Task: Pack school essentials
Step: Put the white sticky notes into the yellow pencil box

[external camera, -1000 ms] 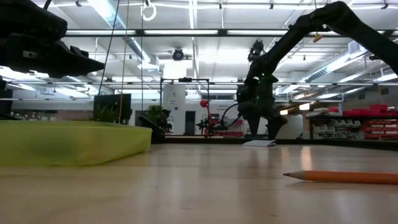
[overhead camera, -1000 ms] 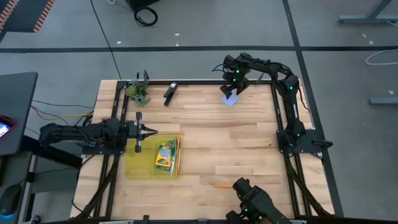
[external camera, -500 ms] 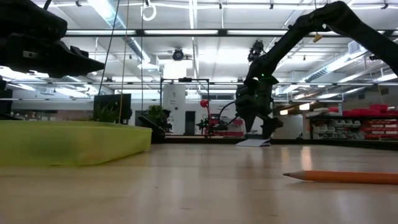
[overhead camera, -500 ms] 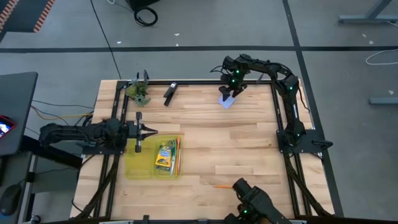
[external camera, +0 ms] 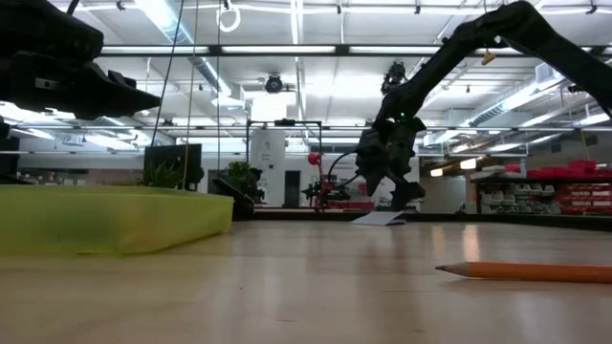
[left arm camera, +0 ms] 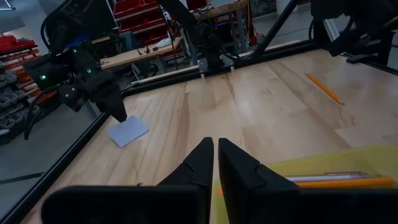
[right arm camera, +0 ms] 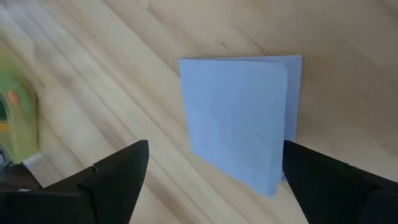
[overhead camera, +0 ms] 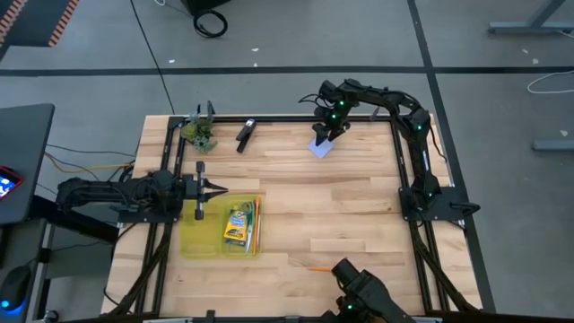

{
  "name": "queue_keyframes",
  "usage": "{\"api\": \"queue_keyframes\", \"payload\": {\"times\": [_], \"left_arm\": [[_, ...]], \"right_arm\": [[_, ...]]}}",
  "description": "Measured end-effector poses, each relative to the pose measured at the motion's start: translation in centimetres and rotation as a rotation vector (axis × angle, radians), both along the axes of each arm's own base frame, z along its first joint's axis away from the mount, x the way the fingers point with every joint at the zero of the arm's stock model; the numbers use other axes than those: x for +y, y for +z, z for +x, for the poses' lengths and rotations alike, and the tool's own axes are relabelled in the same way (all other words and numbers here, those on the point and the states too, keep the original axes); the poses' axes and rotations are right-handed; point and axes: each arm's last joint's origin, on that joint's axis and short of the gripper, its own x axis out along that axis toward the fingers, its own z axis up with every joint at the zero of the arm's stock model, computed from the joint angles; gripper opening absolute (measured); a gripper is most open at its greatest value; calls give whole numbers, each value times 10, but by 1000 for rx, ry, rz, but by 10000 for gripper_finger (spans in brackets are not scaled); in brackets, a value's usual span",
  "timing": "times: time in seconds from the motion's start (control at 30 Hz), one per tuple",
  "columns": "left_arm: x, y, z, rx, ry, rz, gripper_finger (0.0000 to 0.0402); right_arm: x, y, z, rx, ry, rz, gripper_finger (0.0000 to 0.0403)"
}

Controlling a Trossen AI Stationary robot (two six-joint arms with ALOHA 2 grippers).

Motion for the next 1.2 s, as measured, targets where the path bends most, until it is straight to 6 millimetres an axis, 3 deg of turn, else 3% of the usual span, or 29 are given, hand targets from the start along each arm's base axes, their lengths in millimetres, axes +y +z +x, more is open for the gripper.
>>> {"api": "queue_keyframes", "payload": {"times": [0.17,0.8,1.2], "left_arm": [[0,0,0,0,0,0,35],[0,0,0,0,0,0,33],[0,0,0,0,0,0,28]], "right_arm": [[6,0,7,-2,21,-4,345],[12,-1,14,31,46,-45,180],[11,-1,13,52,69,-84,40]]}}
